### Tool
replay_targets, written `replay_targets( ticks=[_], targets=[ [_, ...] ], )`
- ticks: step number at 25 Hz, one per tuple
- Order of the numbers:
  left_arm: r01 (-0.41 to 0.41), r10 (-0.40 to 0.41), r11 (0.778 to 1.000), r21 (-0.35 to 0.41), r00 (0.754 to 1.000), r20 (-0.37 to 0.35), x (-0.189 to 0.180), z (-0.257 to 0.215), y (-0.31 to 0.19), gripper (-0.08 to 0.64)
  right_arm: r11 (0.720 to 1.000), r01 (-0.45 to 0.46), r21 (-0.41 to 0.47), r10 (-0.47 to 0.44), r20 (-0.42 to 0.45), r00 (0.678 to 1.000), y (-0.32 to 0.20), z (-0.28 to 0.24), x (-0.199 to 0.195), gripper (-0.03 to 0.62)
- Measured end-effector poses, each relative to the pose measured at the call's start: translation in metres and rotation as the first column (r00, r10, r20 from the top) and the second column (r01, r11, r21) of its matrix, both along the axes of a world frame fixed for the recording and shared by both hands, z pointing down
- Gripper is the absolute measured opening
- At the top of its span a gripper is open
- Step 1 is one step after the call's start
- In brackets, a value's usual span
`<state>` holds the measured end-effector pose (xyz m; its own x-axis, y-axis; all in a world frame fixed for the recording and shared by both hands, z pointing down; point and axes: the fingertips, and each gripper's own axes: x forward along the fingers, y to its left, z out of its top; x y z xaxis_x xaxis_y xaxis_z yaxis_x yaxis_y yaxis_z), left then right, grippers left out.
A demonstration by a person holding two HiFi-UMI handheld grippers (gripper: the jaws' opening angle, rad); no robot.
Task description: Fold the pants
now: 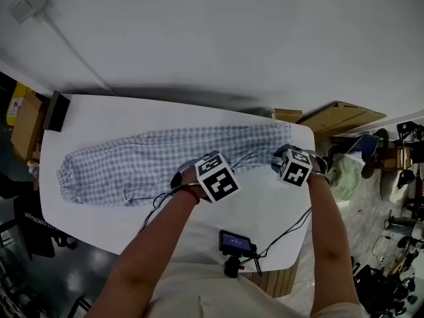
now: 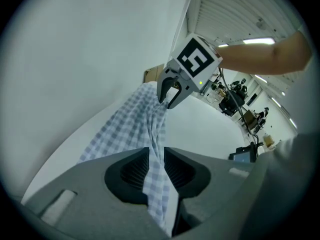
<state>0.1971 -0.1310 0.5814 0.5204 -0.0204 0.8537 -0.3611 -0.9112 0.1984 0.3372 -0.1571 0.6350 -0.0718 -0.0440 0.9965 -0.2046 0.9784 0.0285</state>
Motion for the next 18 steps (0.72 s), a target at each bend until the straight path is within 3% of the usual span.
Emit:
replay_targets(
  ticks=[4,13,18],
  targets=[
    [0.0,0.0,1.0,-0.005,1.0,-0.003,-0.002,-0.002,0.003,0.087,0.998,0.063,0.031,-0.06,-0.081,0.995,-0.005,0.001,0.002,0.028],
    [-0.001,0.001,1.0,-0.023,1.0,-0.023,0.0,-0.004,0.006,0.087,0.995,0.1,0.006,-0.097,-0.181,0.979,0.003,-0.005,0.036,0.021],
    [-0.002,0.001,1.0,-0.028,1.0,-0.015,-0.006,-0.005,0.01,0.087,0.999,0.053,-0.001,-0.052,-0.195,0.979,0.009,0.009,0.048,0.021]
  ],
)
